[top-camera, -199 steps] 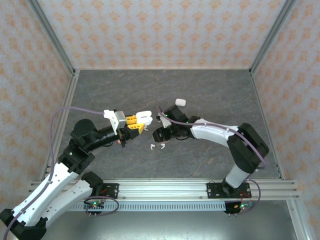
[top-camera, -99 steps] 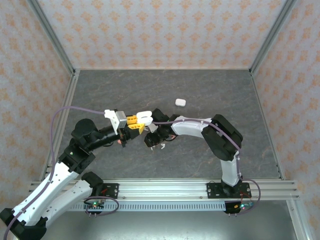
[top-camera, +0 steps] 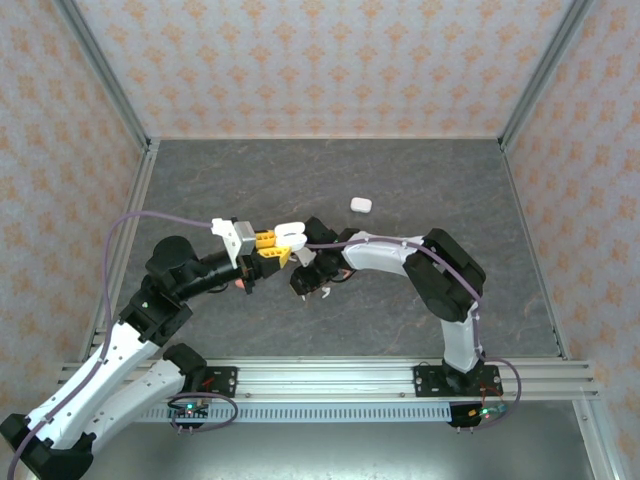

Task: Insert the wireless bluetooth earbuds into the charging case

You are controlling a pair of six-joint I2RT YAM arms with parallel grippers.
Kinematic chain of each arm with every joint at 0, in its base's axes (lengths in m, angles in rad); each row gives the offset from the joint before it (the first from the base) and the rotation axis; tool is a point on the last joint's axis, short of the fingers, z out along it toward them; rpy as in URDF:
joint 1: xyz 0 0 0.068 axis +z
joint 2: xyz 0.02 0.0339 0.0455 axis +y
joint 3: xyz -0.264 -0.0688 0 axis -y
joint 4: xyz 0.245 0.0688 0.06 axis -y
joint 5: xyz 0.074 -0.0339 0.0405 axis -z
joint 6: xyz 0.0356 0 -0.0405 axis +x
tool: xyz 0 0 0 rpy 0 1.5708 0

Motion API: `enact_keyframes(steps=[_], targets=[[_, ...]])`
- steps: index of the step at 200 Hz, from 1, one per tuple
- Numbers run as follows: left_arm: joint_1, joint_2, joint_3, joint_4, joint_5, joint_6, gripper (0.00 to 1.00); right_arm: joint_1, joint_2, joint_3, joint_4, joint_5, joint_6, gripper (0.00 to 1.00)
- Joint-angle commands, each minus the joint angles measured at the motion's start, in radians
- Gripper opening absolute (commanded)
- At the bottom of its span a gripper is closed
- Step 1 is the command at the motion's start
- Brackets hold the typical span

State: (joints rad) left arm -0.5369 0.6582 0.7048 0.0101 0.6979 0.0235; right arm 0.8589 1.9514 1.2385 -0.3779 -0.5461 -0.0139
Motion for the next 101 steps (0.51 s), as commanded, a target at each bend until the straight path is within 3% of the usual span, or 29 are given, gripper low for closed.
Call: enact_keyframes(steps=[1,101], targets=[[-0.007,0.000,-0.001,0.014,-0.009,-0.011,0.00,0.010,-0.021,-0.038,-0.099,0.003,-0.015,0.33],[-0.006,0.008,0.002,0.014,-0.012,-0.008,0.00,0.012,-0.044,-0.054,-0.115,0.008,-0.009,0.30]])
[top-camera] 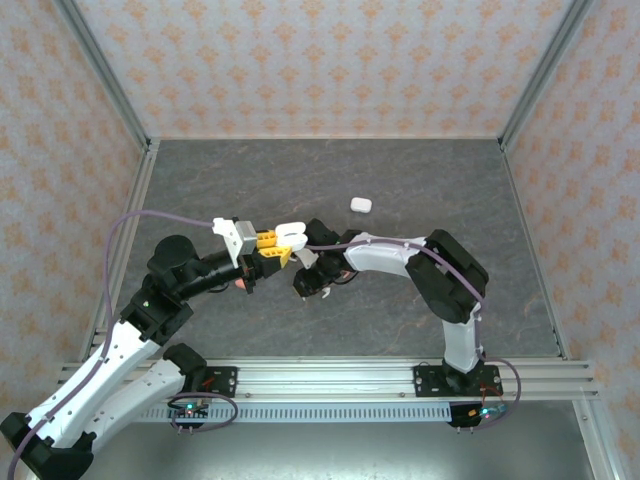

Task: Insert the wireless bluetooth earbuds into the charging case

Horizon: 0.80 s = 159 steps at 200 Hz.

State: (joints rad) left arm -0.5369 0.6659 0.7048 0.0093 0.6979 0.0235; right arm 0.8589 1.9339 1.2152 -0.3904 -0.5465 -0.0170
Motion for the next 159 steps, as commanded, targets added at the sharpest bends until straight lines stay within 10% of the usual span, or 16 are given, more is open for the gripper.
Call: enact_keyframes(steps=[1,159], targets=[[-0.006,0.001,0.002,0.015,-0.012,-0.008,0.00,0.012,-0.027,-0.031,-0.102,0.008,-0.006,0.30],[-0.006,0.006,-0.002,0.034,-0.006,-0.023,0.00,-0.061,-0.342,-0.132,0.015,0.078,0.105,0.19]])
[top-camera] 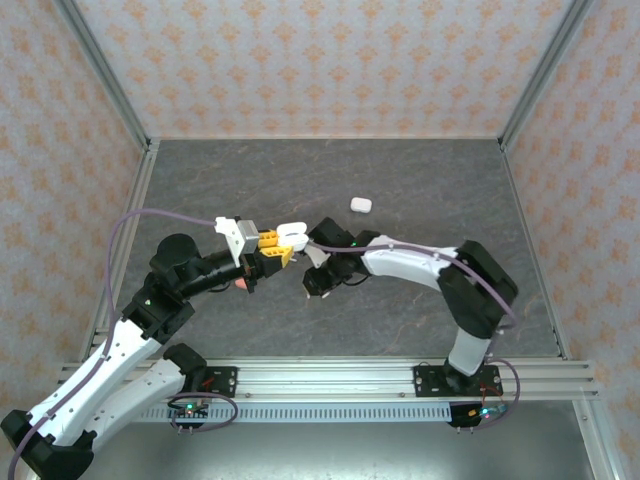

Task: Insert the wireless bluetooth earbuds into the charging case

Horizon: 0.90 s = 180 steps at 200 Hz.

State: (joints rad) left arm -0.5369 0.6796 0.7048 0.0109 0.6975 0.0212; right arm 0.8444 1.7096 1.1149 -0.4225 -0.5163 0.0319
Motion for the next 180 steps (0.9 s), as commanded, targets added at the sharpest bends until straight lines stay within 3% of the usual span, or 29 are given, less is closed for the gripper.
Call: enact_keyframes(steps=[1,37,58,90,134,180], targets=[[-0.006,-0.008,-0.003,0.034,-0.007,-0.021,0.00,-0.047,-0.122,-0.033,0.048,0.050,0.058,0.19],[-0.006,-0.012,-0.019,0.054,-0.007,-0.036,0.00,-0.118,-0.310,-0.066,0.045,0.128,0.091,0.18],[-0.006,-0.008,-0.034,0.076,-0.011,-0.051,0.00,-0.120,-0.425,-0.041,0.004,0.214,0.077,0.18],[-0.007,0.029,-0.051,0.120,-0.010,-0.070,0.00,-0.119,-0.564,-0.007,-0.005,0.235,0.060,0.18],[-0.007,0.118,-0.056,0.178,0.010,-0.088,0.00,-0.041,-0.683,-0.007,0.079,0.280,0.017,0.18],[-0.010,0.170,-0.050,0.216,0.032,-0.104,0.00,0.045,-0.673,-0.020,0.196,0.272,-0.005,0.18]])
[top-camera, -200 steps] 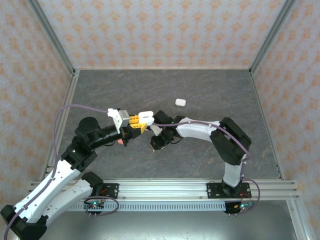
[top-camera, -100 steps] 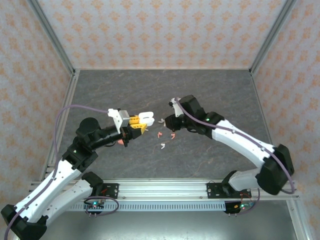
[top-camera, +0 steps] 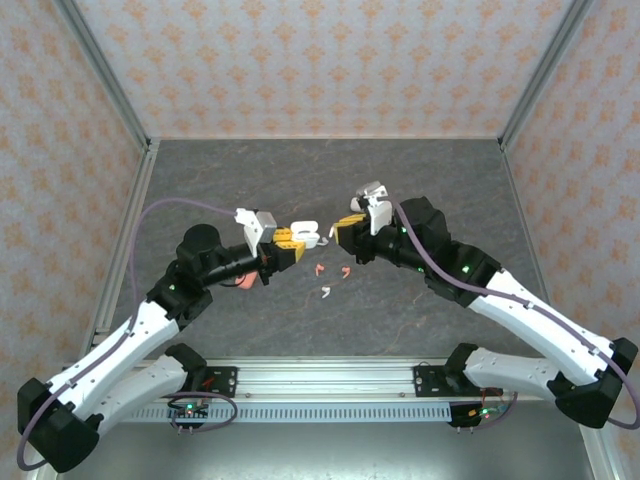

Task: Insert the wireless bluetooth earbuds into the charging case

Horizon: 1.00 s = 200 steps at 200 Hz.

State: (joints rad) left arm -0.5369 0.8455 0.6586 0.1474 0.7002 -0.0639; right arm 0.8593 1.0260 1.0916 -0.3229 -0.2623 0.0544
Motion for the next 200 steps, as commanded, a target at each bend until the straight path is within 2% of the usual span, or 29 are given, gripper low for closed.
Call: enact_keyframes(steps=[1,118,200], targets=[[-0.009,0.004,-0.004,0.080,0.030,-0.020,0.00,0.032,0.012,0.003,0.099,0.018,-0.028,0.18],[-0.015,0.017,-0.005,0.091,0.038,-0.019,0.00,0.070,0.130,0.054,0.195,-0.027,-0.030,0.18],[-0.014,0.014,-0.001,0.090,0.035,-0.016,0.00,0.078,0.152,0.067,0.152,-0.110,-0.019,0.18]])
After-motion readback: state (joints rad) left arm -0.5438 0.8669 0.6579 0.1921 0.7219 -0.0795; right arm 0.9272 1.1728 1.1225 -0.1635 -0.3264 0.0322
